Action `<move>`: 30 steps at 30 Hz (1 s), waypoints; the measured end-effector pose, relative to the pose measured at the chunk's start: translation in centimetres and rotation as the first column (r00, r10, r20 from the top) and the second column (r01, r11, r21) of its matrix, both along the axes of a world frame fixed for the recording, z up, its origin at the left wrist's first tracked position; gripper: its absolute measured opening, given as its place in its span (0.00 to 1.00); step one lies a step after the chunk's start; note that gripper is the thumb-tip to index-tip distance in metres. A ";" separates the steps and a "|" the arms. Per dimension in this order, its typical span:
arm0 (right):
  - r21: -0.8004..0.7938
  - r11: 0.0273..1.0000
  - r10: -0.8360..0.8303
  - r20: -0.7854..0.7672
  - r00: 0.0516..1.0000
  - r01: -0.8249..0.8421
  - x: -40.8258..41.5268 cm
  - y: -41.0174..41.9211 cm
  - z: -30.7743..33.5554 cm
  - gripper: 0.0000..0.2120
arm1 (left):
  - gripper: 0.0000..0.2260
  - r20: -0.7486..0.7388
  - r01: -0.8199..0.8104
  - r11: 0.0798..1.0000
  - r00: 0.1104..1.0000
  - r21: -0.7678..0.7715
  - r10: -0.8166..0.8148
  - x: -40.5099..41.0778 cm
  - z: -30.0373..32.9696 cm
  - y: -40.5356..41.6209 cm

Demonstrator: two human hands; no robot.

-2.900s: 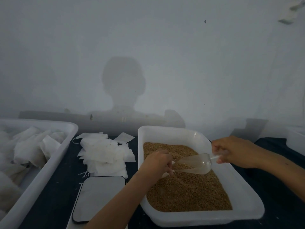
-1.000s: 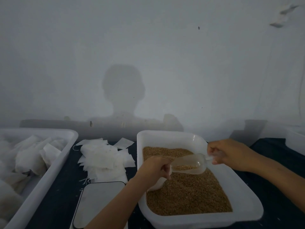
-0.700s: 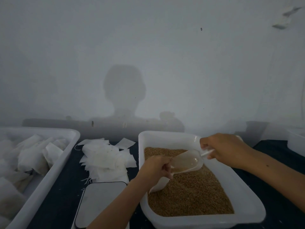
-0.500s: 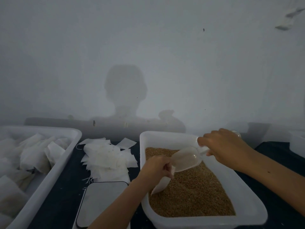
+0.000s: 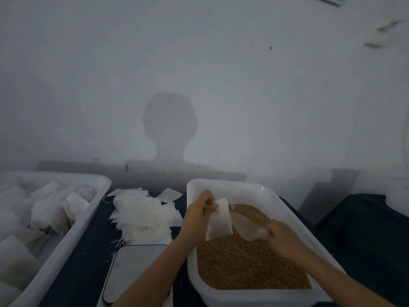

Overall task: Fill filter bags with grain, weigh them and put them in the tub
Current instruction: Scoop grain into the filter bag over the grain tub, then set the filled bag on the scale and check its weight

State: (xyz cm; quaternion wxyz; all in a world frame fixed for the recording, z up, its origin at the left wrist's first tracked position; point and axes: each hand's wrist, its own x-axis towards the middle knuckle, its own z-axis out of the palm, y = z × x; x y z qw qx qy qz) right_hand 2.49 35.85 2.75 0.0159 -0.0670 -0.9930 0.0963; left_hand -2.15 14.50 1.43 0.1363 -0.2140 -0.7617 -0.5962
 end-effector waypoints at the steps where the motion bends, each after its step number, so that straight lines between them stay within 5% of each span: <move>1: -0.029 1.000 0.003 0.013 1.000 -0.002 -0.2 -0.4 -0.6 0.16 | 0.13 0.011 -0.012 0.996 1.000 0.088 0.011 0.1 0.3 -0.3; 5: -0.066 0.998 0.009 0.061 0.998 -0.005 -0.3 -2.1 -1.6 0.18 | 0.10 -0.018 -0.052 0.958 0.998 0.280 0.060 0.9 1.8 -2.2; 10: -0.049 0.999 -0.004 0.176 0.984 0.013 0.2 -3.9 -1.0 0.20 | 0.11 -0.093 -0.110 0.954 0.986 0.278 0.141 2.4 4.8 -5.7; 13: -0.161 0.985 0.056 0.016 0.998 -0.053 1.0 -6.1 1.4 0.17 | 0.10 -0.104 -0.103 0.950 0.985 0.295 0.139 3.4 5.9 -7.7; 14: -0.310 0.944 0.083 -0.100 0.992 -0.110 1.4 -7.2 2.5 0.14 | 0.10 -0.106 -0.104 0.949 0.984 0.297 0.141 3.7 6.2 -8.3; 16: -0.655 0.705 0.156 -0.231 0.960 -0.272 2.7 -10.2 4.8 0.08 | 0.11 -0.117 -0.092 0.946 0.984 0.309 0.134 4.3 6.5 -9.2; 19: -0.815 0.394 0.294 -0.326 0.899 -0.424 4.4 -15.0 6.7 0.12 | 0.11 -0.145 -0.064 0.949 0.983 0.308 0.113 5.3 6.8 -10.4; 24: -0.737 0.474 0.126 -0.485 0.866 -0.482 4.6 -20.2 5.9 0.05 | 0.09 -0.181 -0.089 0.943 0.972 0.320 0.153 6.4 5.8 -12.1; 30: -0.731 0.502 0.037 -0.516 0.856 -0.462 3.9 -22.8 3.8 0.07 | 0.05 -0.041 -0.132 0.895 0.985 0.427 0.165 6.7 3.0 -14.5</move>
